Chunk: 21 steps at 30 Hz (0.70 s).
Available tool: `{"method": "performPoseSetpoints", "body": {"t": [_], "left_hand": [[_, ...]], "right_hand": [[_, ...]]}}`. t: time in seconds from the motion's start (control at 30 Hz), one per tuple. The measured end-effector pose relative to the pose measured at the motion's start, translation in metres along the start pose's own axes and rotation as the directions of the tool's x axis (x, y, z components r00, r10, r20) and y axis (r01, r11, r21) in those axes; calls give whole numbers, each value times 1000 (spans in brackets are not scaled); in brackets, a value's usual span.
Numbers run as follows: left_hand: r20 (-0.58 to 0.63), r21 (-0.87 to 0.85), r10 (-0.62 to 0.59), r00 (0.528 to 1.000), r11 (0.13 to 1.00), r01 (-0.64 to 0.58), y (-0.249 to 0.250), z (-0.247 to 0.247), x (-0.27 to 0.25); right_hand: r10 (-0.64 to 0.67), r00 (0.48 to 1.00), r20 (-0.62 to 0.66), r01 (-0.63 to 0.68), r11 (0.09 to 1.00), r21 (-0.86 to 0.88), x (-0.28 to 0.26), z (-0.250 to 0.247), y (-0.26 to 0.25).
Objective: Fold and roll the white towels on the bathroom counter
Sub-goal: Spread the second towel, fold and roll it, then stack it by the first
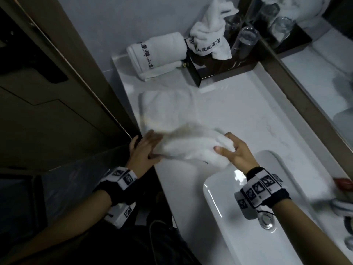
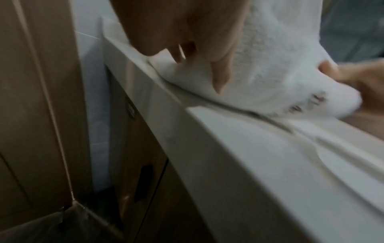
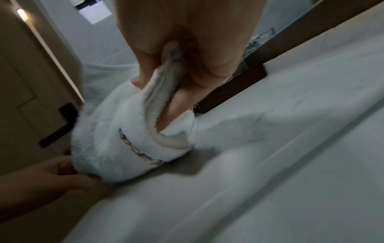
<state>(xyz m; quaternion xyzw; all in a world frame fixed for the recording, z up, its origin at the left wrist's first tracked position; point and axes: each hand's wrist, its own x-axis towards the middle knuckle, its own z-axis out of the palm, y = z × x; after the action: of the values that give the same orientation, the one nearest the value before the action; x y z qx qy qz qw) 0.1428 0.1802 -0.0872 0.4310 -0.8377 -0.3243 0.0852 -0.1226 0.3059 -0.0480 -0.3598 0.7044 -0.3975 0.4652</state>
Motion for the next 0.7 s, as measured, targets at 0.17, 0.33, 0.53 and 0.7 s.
{"method": "performPoseSetpoints", "body": {"t": [0.17,0.33,0.53,0.7], "left_hand": [[113,-371,30,993,929,14,26,-65,37],[34,-360,201,979,916,-176,71,-139,95],[102,263,212,972,936,-232,75,-87,111],[415,330,3,910,932,-153,21,-15,57]], "right_hand": [[71,992,-108,-30,938,344,-2,-8,-23],[16,971,-240,105,869,483,2,-12,-39],[125,905,-408,73,897,437,14,-6,-22],[411,799,-439,-174,857,484,9,-10,22]]}}
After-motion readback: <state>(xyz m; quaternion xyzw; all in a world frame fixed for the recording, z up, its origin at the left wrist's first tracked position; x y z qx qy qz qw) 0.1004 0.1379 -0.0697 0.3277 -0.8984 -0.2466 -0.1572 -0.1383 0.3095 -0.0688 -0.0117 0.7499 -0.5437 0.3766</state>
